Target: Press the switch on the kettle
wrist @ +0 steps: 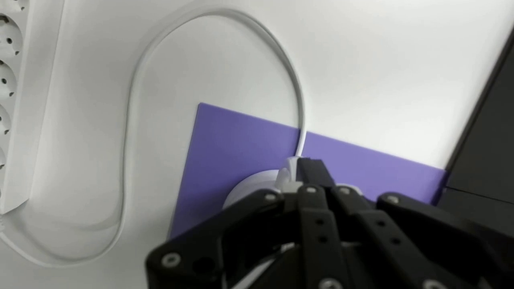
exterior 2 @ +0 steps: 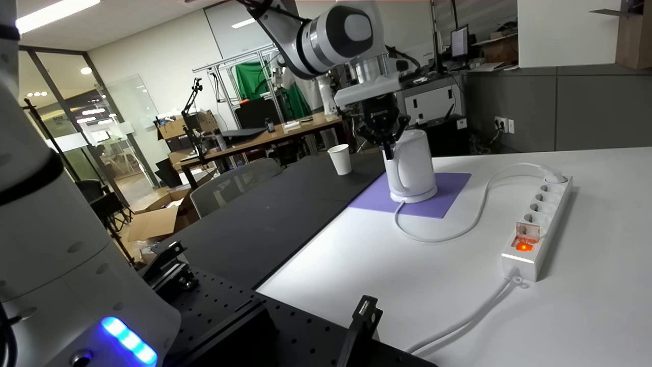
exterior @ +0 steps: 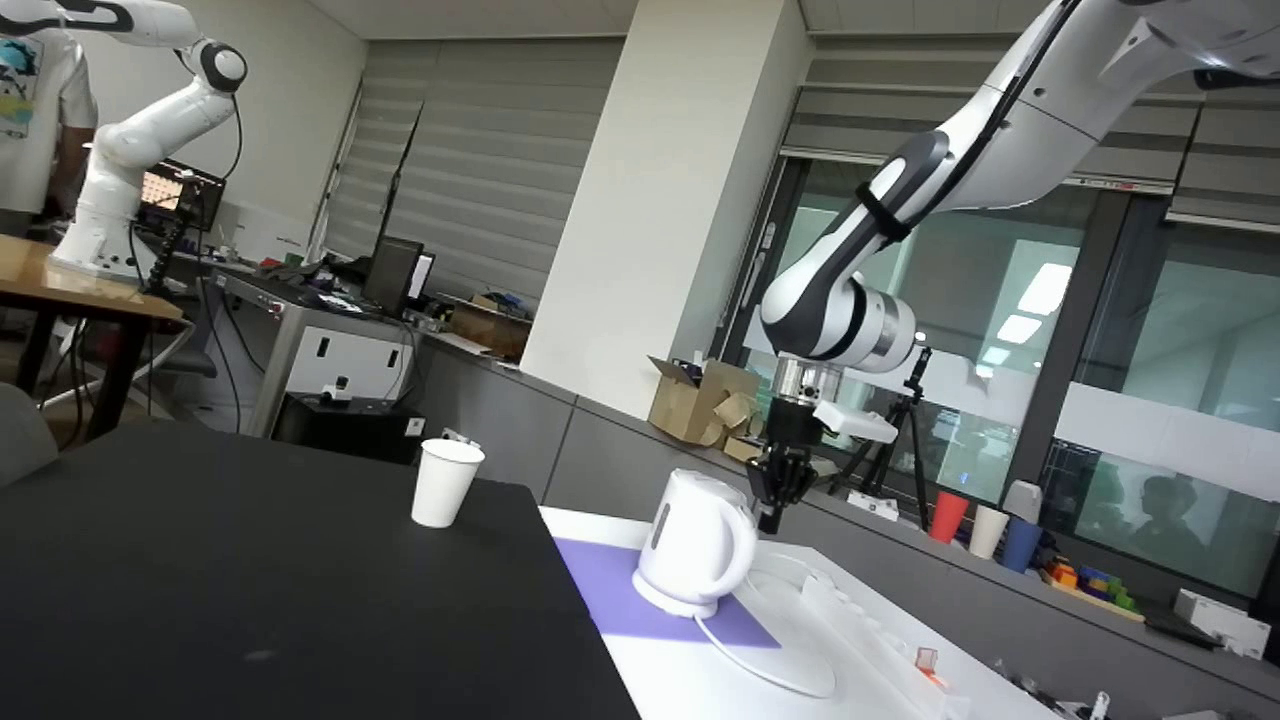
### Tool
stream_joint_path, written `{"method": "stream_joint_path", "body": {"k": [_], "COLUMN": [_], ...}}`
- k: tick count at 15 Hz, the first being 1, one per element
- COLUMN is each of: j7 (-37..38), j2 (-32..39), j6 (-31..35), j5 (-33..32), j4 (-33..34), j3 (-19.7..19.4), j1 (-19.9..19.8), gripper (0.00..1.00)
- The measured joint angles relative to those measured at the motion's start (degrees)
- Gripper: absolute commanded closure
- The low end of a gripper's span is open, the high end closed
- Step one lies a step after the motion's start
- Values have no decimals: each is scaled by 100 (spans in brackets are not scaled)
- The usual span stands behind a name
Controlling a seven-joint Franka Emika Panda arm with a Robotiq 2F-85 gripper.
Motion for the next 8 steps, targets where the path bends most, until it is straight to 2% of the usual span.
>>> {"method": "stream_joint_path", "body": {"k": [4,8], "j7": [76,76], "j2": [0,0], "j6": [-208,-94], "j5": [-9,2], "j4": [95,121], "j3": [-4,21], "j1": [6,6], "gripper": [100,100]}}
